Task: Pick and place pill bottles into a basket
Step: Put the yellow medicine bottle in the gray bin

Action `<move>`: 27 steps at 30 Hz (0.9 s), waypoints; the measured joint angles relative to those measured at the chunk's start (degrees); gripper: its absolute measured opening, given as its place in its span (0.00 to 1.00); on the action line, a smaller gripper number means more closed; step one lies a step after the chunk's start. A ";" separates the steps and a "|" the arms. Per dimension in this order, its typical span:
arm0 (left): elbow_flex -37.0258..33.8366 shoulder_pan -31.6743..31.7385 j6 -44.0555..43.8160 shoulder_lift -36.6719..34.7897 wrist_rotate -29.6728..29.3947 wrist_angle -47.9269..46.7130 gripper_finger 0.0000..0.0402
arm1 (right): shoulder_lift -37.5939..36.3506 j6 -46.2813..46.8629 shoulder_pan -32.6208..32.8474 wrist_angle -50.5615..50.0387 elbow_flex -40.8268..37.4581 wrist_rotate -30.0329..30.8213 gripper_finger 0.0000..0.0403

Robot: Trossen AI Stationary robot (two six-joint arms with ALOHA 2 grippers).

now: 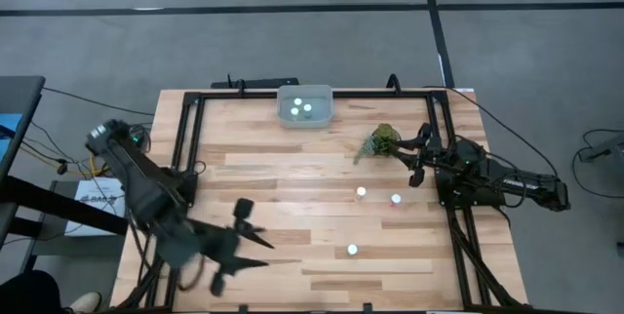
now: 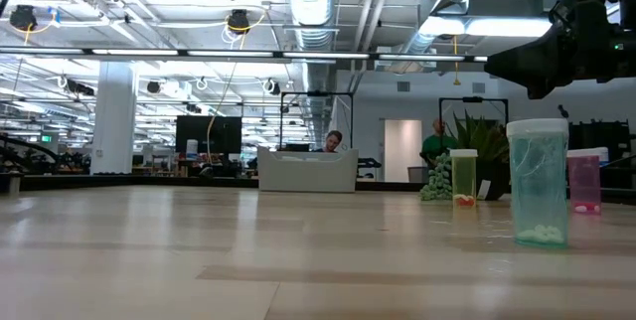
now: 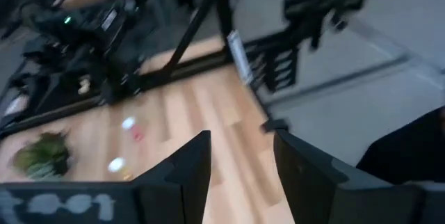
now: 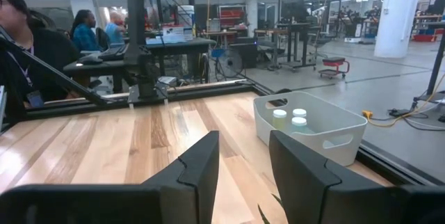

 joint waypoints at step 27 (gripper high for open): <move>-55.43 -15.25 8.12 -66.67 2.14 17.91 0.36 | 0.00 -0.01 0.00 0.00 -0.01 0.00 0.30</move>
